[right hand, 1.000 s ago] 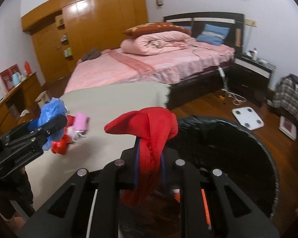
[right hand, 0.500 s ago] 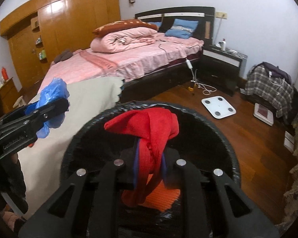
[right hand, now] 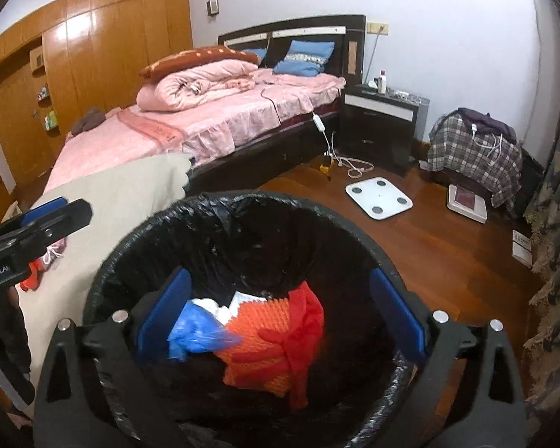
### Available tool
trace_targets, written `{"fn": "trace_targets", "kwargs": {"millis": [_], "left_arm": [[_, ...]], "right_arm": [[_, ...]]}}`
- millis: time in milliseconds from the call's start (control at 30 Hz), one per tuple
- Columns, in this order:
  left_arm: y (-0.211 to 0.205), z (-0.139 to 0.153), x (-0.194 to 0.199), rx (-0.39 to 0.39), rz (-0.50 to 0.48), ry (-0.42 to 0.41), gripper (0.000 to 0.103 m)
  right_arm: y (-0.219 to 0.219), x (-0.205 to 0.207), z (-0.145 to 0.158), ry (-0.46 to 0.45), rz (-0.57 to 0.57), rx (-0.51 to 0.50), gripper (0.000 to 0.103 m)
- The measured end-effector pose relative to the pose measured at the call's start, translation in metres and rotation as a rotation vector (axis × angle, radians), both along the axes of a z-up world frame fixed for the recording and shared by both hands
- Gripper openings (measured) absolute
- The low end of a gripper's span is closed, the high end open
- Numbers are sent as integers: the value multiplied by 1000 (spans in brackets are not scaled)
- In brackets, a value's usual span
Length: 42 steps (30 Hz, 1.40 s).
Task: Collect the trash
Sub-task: 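Move both tools back from the bin to the pile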
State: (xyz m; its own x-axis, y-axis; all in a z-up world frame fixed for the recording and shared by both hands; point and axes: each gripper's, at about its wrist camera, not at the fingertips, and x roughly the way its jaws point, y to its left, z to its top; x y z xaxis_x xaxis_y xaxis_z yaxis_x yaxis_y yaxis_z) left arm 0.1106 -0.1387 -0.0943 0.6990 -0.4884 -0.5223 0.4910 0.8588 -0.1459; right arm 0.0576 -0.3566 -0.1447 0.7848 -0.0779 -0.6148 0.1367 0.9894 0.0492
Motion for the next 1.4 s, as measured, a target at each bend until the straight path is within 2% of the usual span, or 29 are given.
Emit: {"fn": "trace_targets", "kwargs": {"millis": [300, 467, 633, 967, 1200, 1400], "left_arm": [[103, 5, -9, 69, 245, -58, 86], [158, -3, -12, 121, 374, -59, 86], [204, -14, -12, 135, 478, -38, 86], [241, -30, 2, 129, 546, 9, 78], [247, -43, 22, 128, 547, 39, 69], [266, -51, 35, 122, 594, 52, 66]], "right_arm": [[77, 23, 10, -27, 151, 35, 96], [126, 43, 15, -36, 244, 56, 96], [173, 63, 16, -43, 318, 50, 96], [235, 102, 0, -23, 377, 32, 96], [247, 125, -16, 5, 363, 39, 96], [260, 140, -19, 8, 386, 52, 96]]}}
